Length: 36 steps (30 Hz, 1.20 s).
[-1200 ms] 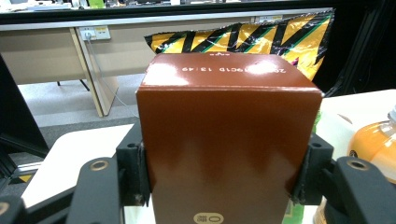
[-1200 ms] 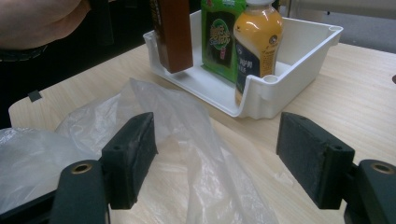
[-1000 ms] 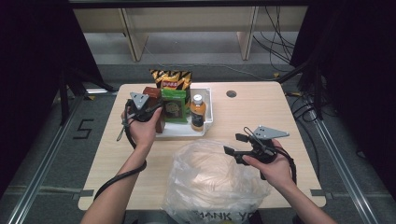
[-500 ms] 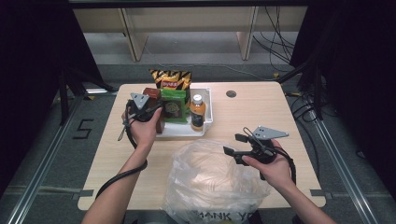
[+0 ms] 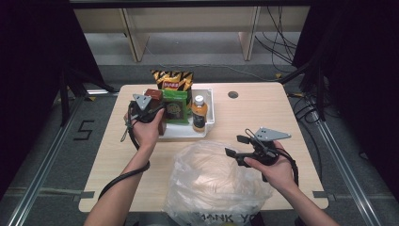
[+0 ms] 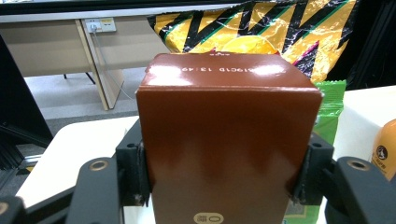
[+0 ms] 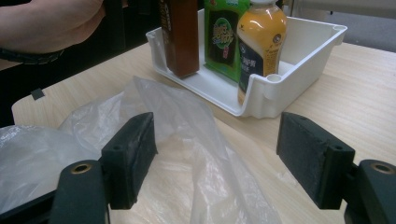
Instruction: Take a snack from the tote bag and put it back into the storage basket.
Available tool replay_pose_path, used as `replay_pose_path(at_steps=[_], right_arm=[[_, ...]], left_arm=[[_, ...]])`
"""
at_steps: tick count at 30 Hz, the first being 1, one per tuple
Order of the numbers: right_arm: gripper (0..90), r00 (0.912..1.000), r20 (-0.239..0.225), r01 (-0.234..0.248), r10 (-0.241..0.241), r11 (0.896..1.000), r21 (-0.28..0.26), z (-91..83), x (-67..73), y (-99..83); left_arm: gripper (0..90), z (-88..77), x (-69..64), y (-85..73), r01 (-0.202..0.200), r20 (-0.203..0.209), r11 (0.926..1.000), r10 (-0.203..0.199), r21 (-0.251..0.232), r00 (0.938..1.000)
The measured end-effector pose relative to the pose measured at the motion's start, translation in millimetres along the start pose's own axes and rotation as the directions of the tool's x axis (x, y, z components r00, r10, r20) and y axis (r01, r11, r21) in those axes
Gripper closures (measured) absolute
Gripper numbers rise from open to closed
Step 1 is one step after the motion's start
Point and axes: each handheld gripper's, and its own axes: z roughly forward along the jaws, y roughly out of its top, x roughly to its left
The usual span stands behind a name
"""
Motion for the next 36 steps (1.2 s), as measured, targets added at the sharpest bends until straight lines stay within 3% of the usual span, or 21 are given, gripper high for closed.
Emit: replay_pose_path(at_steps=[20, 22, 23, 24, 36], right_arm=[[28.5, 0.9993, 0.008, 0.035, -0.035, 0.999, 0.007, -0.4, -2.5, -0.4], [28.5, 0.9999, 0.007, 0.011, -0.011, 1.0, 0.01, 0.0, 0.0, -0.7], [28.5, 0.9995, 0.002, 0.032, -0.032, 0.999, 0.008, 0.0, -2.3, -0.4], [28.5, 0.9999, 0.0, 0.012, -0.012, 1.0, 0.01, -0.1, 0.0, -0.6], [27.7, 0.9997, -0.005, 0.023, -0.023, 1.0, -0.004, 2.2, -1.0, -1.2]], left_arm=[[36.7, 3.7, 3.1, -3.8, 0.006, -0.001, 0.9997, -0.006, 0.022, 1.0], [36.6, 3.7, 2.6, -3.8, 0.007, 0.001, 0.9997, -0.007, 0.022, 1.0], [36.6, 3.7, 2.6, -3.9, 0.007, 0.001, 0.9997, -0.008, 0.023, 1.0], [36.6, 3.9, 2.6, -3.9, 0.007, 0.004, 0.9997, -0.007, 0.023, 1.0], [35.3, 4.7, 5.2, -1.7, 0.02, 0.02, 0.9988, -0.021, 0.045, 0.9996]])
